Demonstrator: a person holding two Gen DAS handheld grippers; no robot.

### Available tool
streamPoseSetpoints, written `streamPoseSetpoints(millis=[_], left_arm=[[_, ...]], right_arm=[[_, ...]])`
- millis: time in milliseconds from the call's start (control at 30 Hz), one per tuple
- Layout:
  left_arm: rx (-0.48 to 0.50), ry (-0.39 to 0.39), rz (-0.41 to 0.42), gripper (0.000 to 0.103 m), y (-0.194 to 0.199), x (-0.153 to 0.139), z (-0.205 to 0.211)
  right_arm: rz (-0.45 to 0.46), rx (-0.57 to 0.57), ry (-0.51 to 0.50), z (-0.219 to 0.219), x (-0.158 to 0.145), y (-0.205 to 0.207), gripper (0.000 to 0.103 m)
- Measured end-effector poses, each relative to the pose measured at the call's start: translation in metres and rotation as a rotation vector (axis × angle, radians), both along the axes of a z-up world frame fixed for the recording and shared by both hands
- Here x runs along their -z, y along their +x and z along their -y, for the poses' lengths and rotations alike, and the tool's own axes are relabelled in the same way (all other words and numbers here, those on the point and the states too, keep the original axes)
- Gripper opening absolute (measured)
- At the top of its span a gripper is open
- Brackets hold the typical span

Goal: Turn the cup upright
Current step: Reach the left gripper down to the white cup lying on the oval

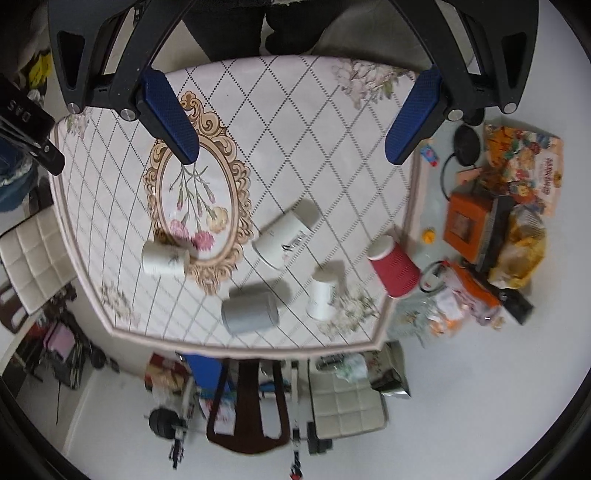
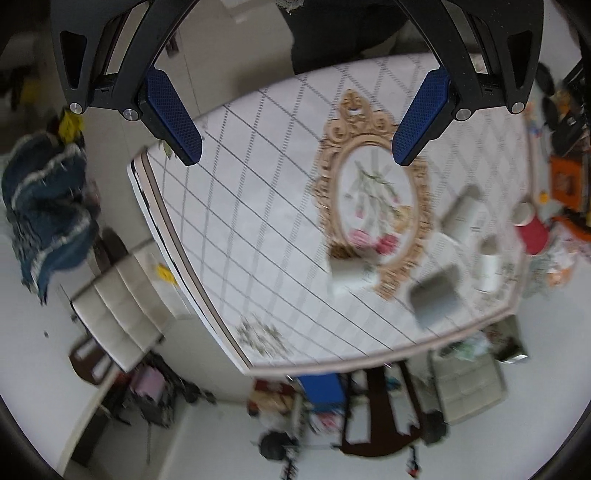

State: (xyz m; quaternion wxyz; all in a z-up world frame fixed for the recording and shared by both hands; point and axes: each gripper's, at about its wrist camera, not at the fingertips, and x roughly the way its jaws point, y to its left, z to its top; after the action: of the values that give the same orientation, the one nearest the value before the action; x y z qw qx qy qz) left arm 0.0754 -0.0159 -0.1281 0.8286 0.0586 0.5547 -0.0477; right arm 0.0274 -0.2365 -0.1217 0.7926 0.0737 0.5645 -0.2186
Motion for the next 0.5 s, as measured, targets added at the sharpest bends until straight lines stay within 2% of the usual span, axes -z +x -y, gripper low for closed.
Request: streamPoseSetpoints(millis=[200,367,500], left_arm=[[0.036,0.06,-0.089,0.103,0.033,0.051,0.04],[0.075,0.098,-0.143,0.103,0.065,0.086,0.076],[0.162,0.148,-0.148,0.102,0.091,0.107,0.114]], right_arm=[[-0.122,0.041,0.026,0.048,0.072,0.028,0.103],[-0.204,0.037,0.056,0.077,0.113,0.051,0.103],[-0.258,0.044,0.081,0.107,0.143,0.073,0.103]])
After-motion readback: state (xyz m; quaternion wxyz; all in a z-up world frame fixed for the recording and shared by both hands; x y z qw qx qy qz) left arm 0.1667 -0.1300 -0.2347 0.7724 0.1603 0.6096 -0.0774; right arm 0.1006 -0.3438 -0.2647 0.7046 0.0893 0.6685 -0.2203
